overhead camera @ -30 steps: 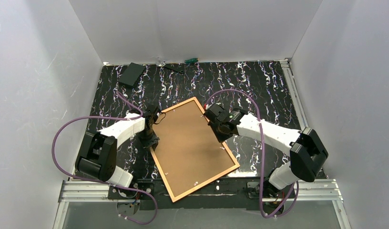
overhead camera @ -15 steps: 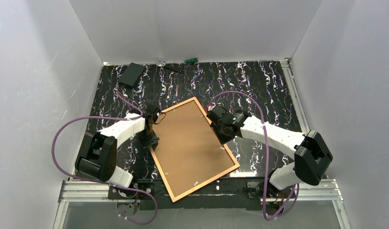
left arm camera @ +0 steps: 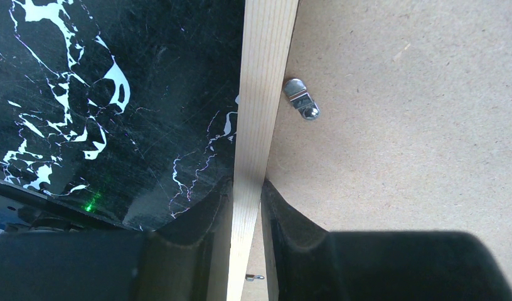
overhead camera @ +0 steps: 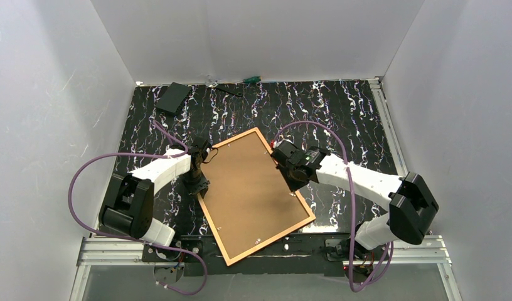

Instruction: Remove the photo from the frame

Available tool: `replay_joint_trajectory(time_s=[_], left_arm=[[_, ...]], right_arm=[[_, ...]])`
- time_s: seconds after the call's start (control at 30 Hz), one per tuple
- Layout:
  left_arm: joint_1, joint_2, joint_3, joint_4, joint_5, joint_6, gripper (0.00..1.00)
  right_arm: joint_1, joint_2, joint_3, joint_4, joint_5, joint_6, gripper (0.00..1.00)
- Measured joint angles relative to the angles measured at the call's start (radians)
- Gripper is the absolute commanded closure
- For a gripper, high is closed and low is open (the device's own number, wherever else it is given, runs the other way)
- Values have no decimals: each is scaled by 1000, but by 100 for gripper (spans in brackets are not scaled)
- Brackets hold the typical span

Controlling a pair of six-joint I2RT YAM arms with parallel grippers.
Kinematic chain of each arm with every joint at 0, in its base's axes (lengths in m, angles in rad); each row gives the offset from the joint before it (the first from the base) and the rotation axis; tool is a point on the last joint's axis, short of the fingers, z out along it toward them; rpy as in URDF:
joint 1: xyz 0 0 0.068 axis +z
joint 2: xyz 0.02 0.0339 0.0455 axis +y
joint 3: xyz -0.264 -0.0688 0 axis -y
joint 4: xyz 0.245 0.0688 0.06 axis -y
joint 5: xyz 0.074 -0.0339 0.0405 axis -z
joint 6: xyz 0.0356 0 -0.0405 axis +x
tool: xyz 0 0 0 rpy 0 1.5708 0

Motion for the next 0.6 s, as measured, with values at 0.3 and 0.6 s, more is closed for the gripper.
replay_joint_trajectory(time_s=[0.3, 0.6], left_arm=[[0, 0, 0, 0, 0, -3, 100], [0, 0, -1, -3, -2, -3, 100]], right_arm=[[8, -48, 0, -17, -1, 8, 99], [32, -87, 3, -9, -156, 35, 99]])
